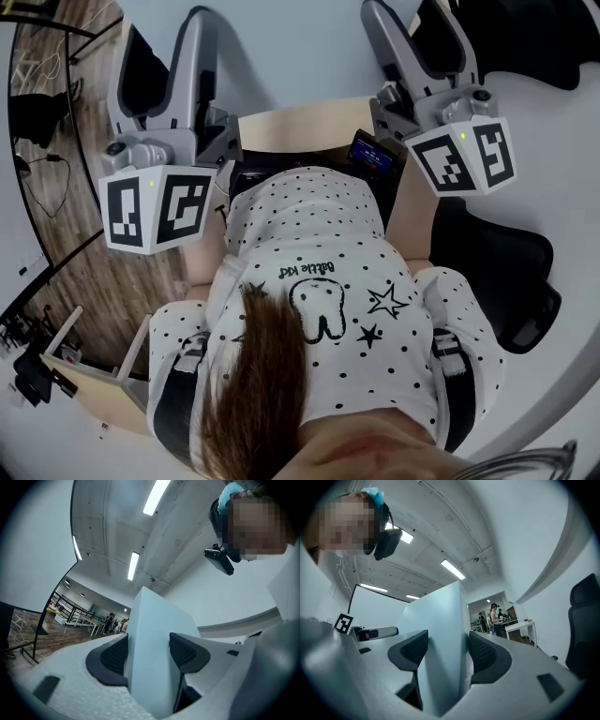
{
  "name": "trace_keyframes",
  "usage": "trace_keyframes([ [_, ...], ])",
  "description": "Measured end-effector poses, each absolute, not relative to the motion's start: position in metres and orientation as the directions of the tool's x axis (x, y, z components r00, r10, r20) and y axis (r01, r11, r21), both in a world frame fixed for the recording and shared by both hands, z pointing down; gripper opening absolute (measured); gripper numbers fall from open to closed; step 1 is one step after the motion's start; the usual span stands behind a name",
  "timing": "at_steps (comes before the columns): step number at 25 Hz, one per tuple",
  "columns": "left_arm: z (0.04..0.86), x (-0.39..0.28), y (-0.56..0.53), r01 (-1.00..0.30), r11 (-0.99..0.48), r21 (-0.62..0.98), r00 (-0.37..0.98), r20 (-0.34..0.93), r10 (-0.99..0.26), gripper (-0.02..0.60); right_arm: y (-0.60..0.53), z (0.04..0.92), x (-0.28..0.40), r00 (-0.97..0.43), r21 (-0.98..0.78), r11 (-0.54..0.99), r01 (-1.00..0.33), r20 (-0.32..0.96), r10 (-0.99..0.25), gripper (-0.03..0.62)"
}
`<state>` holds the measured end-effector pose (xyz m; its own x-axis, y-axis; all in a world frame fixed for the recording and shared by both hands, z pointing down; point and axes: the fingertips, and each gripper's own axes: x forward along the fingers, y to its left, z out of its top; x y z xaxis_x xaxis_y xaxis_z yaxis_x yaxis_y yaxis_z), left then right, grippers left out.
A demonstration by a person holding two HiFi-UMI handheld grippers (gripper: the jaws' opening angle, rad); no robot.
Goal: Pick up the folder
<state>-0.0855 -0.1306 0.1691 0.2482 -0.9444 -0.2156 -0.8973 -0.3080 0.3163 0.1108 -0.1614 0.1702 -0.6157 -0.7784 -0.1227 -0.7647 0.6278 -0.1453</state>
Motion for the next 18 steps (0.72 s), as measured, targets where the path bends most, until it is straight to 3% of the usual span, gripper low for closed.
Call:
trace_keyframes([
  [18, 0.1689, -0.0837, -0.1307, -0.895, -0.315, 0.316, 0.255, -0.216, -0.942, 0.27, -0.1609, 0.1717, 0.1126, -0.608, -0.149, 0.619, -0.771, -0.115, -0.785, 0.268],
])
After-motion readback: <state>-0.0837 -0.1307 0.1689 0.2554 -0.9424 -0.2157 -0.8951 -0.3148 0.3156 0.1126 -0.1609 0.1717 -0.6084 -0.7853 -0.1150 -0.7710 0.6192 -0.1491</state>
